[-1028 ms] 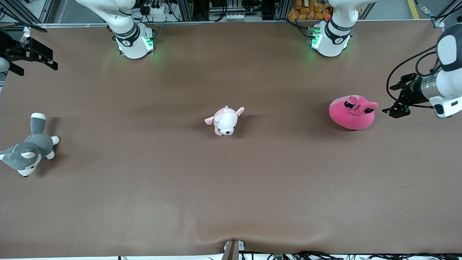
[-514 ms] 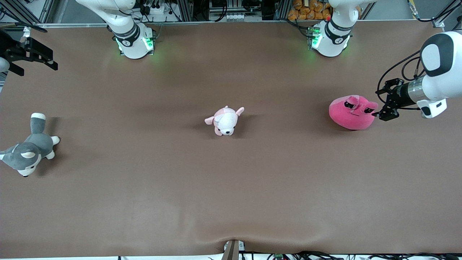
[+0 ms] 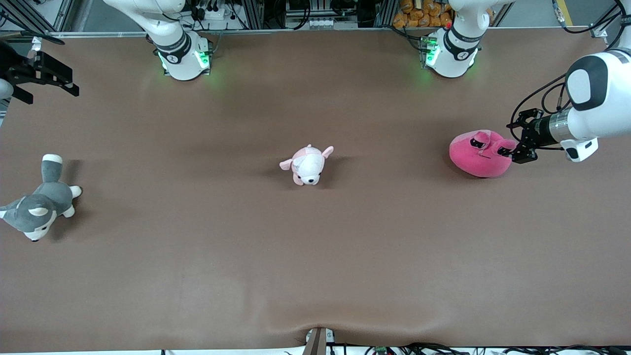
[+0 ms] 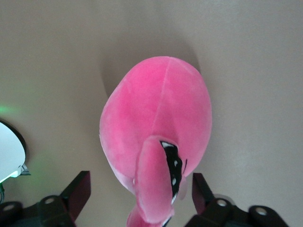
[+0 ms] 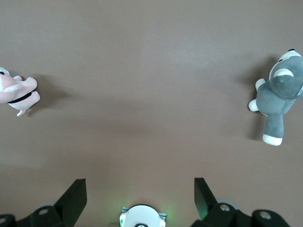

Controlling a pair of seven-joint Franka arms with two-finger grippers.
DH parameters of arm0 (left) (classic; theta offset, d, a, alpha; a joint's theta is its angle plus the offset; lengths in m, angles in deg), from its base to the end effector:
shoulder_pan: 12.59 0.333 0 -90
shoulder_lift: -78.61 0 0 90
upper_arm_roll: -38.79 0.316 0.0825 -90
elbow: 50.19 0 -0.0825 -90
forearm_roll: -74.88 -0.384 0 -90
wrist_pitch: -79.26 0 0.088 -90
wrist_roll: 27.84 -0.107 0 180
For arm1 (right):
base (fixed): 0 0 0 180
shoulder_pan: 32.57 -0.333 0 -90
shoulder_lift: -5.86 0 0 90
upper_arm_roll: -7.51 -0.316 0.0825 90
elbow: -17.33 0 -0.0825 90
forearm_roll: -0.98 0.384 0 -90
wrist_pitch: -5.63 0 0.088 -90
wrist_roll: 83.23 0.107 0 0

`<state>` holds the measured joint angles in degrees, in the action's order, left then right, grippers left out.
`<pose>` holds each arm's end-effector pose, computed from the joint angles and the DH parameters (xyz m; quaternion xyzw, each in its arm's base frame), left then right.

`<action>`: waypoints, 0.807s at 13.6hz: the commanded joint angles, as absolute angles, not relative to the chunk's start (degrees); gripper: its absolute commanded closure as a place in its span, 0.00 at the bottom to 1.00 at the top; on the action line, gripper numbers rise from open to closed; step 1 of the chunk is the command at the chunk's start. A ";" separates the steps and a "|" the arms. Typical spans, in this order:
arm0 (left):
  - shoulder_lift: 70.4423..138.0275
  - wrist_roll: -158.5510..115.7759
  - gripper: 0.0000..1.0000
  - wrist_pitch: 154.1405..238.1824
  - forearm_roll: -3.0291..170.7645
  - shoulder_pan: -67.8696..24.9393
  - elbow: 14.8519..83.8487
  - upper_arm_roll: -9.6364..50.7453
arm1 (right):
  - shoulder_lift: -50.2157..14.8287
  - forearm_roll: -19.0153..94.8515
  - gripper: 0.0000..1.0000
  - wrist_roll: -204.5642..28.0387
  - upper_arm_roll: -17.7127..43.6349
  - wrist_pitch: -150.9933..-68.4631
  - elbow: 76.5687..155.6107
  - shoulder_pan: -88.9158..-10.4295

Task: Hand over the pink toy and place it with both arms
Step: 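Close the left gripper on the pink plush's ear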

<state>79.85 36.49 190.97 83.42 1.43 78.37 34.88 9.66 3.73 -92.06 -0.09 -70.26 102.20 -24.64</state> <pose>0.4822 0.0759 0.3363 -0.7612 -0.6259 0.1690 0.0138 0.5061 0.0060 0.6802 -0.9957 -0.0784 0.0438 0.0227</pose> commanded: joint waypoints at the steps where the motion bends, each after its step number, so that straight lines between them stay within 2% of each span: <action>1: 81.68 37.11 0.31 193.16 84.54 2.26 78.22 34.40 | 9.02 4.68 0.00 -93.16 -0.93 -69.52 101.00 -23.08; 4: 81.95 37.29 0.75 192.99 84.63 2.26 77.52 34.40 | 9.02 4.68 0.00 -93.16 -0.93 -69.61 100.92 -23.00; 6: 81.69 37.38 0.94 191.86 84.63 2.17 76.29 34.31 | 9.02 4.59 0.00 -93.16 -0.93 -69.61 100.92 -23.08; 7: 81.52 37.72 1.00 191.41 85.41 2.17 75.68 34.22 | 9.02 4.59 0.00 -93.25 -0.93 -69.61 100.92 -23.08; 9: 81.16 40.18 1.00 186.70 87.00 2.17 72.18 34.22 | 9.02 4.59 0.00 -93.51 -0.84 -69.61 101.09 -23.00; 11: 81.60 42.20 1.00 178.01 87.44 1.65 65.86 34.22 | 7.80 3.54 0.00 -93.43 -0.84 -70.04 101.00 -22.99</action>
